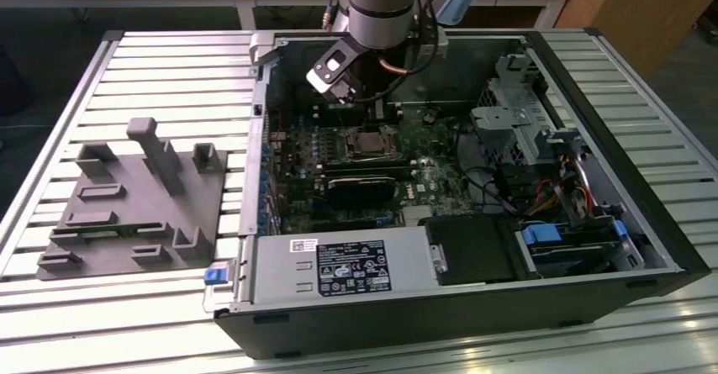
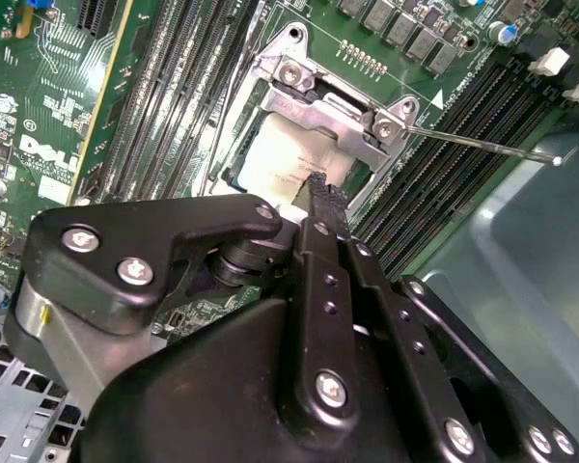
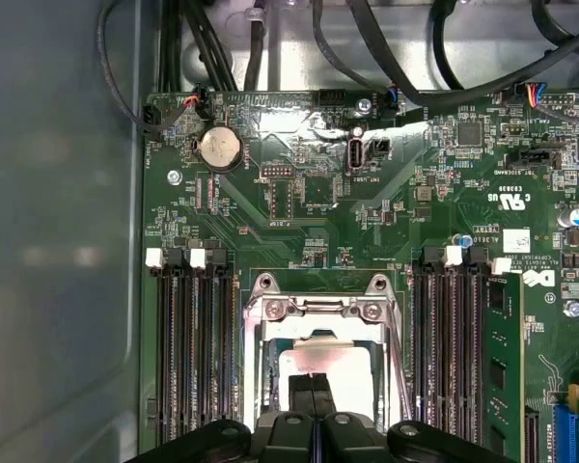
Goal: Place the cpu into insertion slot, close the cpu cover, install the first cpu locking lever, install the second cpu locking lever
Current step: 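Close the cpu cover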
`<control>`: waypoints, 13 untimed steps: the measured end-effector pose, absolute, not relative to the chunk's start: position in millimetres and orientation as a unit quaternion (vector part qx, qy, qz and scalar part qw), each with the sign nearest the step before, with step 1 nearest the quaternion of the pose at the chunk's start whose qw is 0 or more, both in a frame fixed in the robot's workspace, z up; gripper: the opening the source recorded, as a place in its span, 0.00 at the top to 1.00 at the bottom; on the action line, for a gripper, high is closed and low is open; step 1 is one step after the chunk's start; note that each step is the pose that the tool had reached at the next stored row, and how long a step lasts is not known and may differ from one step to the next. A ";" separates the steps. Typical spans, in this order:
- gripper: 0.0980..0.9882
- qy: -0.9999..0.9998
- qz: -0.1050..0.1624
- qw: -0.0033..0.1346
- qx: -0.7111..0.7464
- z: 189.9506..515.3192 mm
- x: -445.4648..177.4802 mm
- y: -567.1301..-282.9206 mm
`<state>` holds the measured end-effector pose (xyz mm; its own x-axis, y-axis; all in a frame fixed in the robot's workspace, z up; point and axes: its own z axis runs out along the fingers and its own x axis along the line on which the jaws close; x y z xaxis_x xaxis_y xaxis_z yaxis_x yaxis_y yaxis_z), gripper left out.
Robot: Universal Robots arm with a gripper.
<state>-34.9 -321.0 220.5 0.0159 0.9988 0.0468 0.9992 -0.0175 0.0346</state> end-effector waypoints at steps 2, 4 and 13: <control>0.99 -0.711 -0.028 0.004 -0.703 220.4 -35.0 -320.9; 0.99 -0.723 -0.028 0.004 -0.690 220.3 -34.9 -321.0; 0.99 -0.777 -0.025 0.004 -0.629 219.6 -34.9 -321.0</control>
